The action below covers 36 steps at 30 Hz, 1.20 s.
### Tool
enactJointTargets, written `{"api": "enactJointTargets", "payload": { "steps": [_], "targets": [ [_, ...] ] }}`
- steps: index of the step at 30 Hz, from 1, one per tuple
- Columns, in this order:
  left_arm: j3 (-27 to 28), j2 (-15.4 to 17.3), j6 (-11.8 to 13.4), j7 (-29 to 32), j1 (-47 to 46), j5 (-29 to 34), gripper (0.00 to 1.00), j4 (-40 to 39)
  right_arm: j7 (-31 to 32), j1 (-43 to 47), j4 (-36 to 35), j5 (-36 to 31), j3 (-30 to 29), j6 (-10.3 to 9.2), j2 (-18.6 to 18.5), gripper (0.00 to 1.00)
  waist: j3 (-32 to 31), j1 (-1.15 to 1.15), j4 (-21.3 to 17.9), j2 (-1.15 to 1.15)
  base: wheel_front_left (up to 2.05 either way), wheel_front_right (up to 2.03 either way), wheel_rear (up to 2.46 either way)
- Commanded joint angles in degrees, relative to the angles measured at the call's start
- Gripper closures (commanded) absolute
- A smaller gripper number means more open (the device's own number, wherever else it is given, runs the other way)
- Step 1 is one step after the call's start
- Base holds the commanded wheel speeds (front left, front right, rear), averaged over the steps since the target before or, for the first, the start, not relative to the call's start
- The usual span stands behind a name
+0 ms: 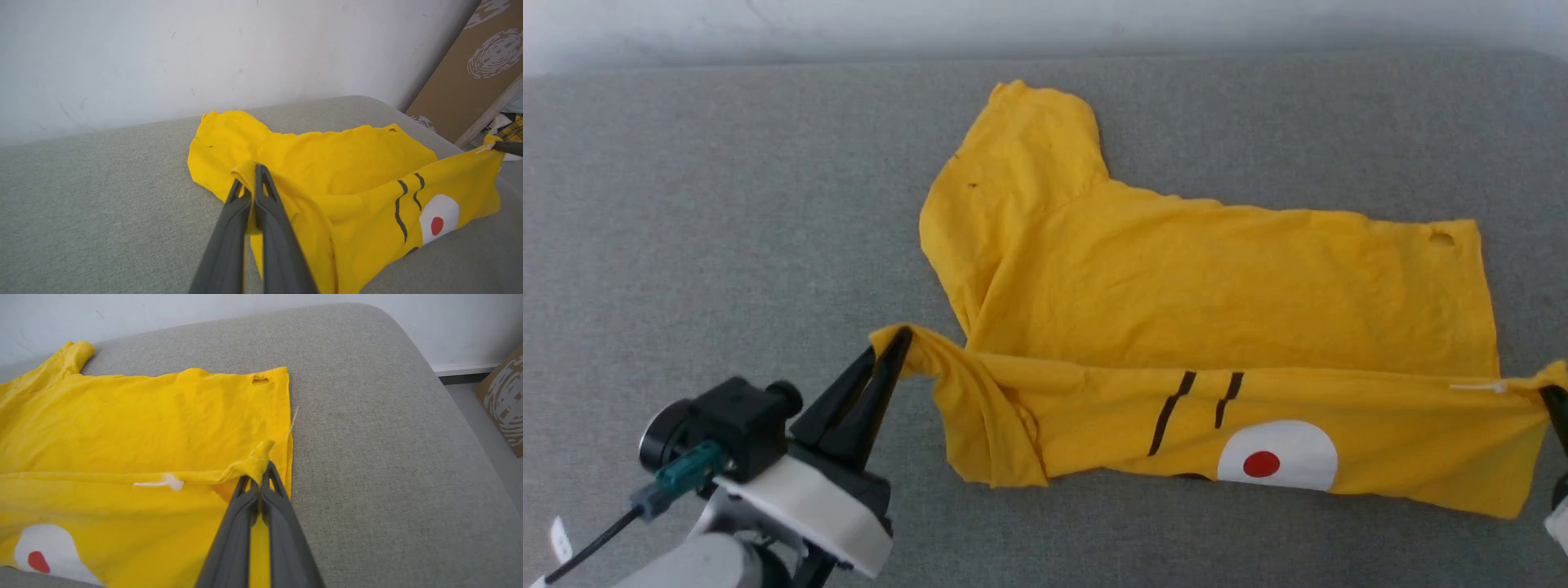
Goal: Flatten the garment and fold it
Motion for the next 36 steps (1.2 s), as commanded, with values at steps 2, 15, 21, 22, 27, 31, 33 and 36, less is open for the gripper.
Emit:
{"api": "enactJointTargets", "payload": {
  "steps": [2,15,21,22,27,31,33,36],
  "targets": [
    [0.0,-1.8,-0.6,-0.9,-2.1,0.9,1.00,1.9,-1.0,-2.3,1.6,-0.9,1.1,-0.05,-0.4,1.00,3.5,-0.01,-0.8,-0.01,0.00,0.00,0.00],
    [-1.0,-13.1,-8.5,-4.0,-9.8,0.4,1.00,20.6,-3.3,-10.0,12.7,-1.5,5.8,-0.05,-2.5,1.00,8.1,-0.01,-0.2,-0.01,0.00,0.00,0.00],
    [-2.3,-16.8,-10.9,-3.2,-11.9,-0.5,0.85,28.8,-3.6,-11.3,15.2,-0.9,7.1,-0.05,-2.8,0.67,8.7,-0.01,0.2,-0.01,0.00,0.00,0.00],
    [-2.5,-17.2,-11.3,-3.1,-12.2,-0.5,0.72,29.8,-3.6,-11.4,15.4,-0.9,7.2,-0.05,-2.9,0.00,8.7,-0.01,0.2,-0.01,0.00,0.00,0.00],
    [-1.9,-19.2,-12.2,-4.0,-12.4,-1.5,0.07,32.4,-4.7,-11.6,15.6,-0.6,7.6,-0.05,-2.7,0.00,7.4,-0.01,0.4,-0.01,0.00,0.00,0.00],
    [0.1,-18.9,-11.5,-5.0,-10.5,-1.7,0.00,31.0,-5.7,-10.6,13.7,-0.2,6.6,-0.05,-2.2,0.00,5.7,-0.01,0.6,-0.01,0.00,0.00,0.00],
    [1.6,-18.3,-10.6,-5.4,-8.4,-1.6,0.00,29.1,-6.2,-9.6,12.0,-0.2,5.5,-0.05,-1.5,0.00,4.6,-0.01,0.6,-0.01,0.00,0.00,0.00],
    [5.1,-17.4,-8.0,-5.8,-4.0,-0.7,0.00,24.8,-7.6,-7.6,8.9,-1.2,2.8,-0.05,0.3,0.00,2.9,-0.01,0.6,-0.01,0.00,0.00,0.00]
  ]
}}
